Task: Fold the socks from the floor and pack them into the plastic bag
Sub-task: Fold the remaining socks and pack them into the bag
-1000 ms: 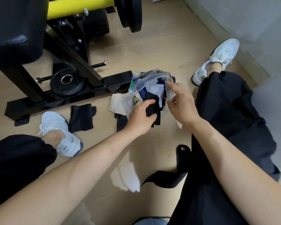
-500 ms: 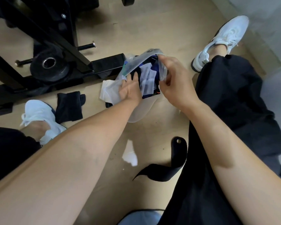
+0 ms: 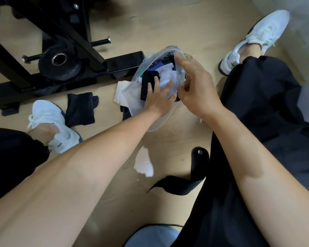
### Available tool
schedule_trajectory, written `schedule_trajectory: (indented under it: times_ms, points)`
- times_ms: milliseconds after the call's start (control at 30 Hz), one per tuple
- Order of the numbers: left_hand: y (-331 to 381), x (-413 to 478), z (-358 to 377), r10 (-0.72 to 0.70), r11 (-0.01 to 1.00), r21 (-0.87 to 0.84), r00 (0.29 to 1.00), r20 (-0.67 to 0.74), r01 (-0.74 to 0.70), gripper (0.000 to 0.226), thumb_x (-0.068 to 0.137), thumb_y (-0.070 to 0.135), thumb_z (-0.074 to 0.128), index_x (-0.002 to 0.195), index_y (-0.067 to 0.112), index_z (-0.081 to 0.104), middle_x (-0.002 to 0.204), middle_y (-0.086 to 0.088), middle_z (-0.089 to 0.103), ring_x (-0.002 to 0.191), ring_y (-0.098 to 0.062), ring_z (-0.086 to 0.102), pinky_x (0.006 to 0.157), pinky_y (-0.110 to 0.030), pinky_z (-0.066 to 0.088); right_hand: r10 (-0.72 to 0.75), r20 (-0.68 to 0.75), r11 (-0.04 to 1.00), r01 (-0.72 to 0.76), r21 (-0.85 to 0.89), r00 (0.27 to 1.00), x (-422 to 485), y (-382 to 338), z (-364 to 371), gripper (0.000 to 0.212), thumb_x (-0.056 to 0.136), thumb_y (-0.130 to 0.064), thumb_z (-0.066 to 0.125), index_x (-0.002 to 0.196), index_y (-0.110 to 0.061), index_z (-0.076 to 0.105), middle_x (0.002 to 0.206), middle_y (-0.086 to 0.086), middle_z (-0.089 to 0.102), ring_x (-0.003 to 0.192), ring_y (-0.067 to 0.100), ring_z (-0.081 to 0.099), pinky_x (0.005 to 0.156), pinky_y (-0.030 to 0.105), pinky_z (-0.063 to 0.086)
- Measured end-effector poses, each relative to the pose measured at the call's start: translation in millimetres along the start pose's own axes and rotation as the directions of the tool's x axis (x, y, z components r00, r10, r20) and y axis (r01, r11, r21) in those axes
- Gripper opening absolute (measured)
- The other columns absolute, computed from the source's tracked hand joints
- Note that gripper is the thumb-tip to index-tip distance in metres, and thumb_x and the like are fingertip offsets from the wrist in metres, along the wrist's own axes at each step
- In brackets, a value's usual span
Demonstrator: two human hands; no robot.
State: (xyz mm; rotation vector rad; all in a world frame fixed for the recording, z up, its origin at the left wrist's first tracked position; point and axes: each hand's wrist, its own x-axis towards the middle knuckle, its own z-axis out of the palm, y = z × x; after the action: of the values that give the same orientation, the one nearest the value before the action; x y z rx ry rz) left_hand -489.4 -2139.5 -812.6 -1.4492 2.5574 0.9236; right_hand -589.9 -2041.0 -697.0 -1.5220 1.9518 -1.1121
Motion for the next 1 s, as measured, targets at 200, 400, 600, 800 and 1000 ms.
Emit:
schedule_trajectory:
  times_ms: [200,400,600,800,1000]
  points:
    - [-12,31,-10,-0.078,0.996,0.058,0.992,0.094,0.073,0.069,0.096,0.073,0.03,0.155,0.056,-0.003,0.164,-0.011,-0.031,0.15,-0.047,-0.021,0.122,-0.058,0.002,-0.034,-0.026,0.999,0.033,-0.033,0.999,-5,1,-9,0.068,0.081,0.009,0.056,0.145,-0.011,0.046,0.127,-0.011,0.049,0.098,0.005,0.049,0.087,0.014,0.041]
    - [-2,37,-23,-0.139,0.99,0.018,0.981,0.134,0.137,0.074,0.093,0.071,0.041,0.155,0.056,0.004,0.164,-0.011,-0.03,0.152,-0.048,-0.01,0.122,-0.054,0.01,-0.037,-0.01,0.999,0.037,-0.036,0.999,-11,3,-9,0.07,0.08,0.009,0.06,0.146,-0.012,0.046,0.128,-0.01,0.05,0.088,-0.011,0.047,0.083,0.007,0.04]
    - [-1,-20,-21,-0.028,0.981,-0.192,0.999,0.033,0.034,0.067,0.09,0.067,0.037,0.154,0.044,0.033,0.168,-0.007,0.018,0.152,-0.037,0.016,0.12,-0.053,0.025,-0.068,0.03,0.998,0.068,-0.016,0.997,-18,-2,-3,0.069,0.083,0.005,0.062,0.146,-0.016,0.045,0.127,-0.005,0.05,0.078,0.012,0.061,0.071,0.019,0.053]
    - [-38,-125,-17,0.294,0.905,-0.182,0.875,-0.385,-0.384,0.017,0.096,0.026,0.06,0.103,0.016,0.072,0.097,0.007,0.063,0.092,-0.015,0.062,0.078,-0.031,0.05,-0.087,-0.004,0.991,0.086,-0.102,0.996,-31,-8,-2,0.045,0.083,-0.005,0.071,0.126,-0.016,0.064,0.117,0.002,0.054,0.084,0.015,0.06,0.073,0.021,0.053]
    - [-131,-152,-14,0.351,0.936,0.074,0.892,-0.283,-0.345,0.022,0.088,0.036,0.055,0.081,0.02,0.069,0.077,0.009,0.061,0.07,-0.019,0.061,0.058,-0.032,0.049,-0.133,0.101,0.981,0.145,-0.129,0.986,-56,-18,15,0.035,0.081,-0.009,0.075,0.114,-0.017,0.07,0.103,-0.001,0.059,0.073,0.013,0.06,0.071,0.027,0.053]
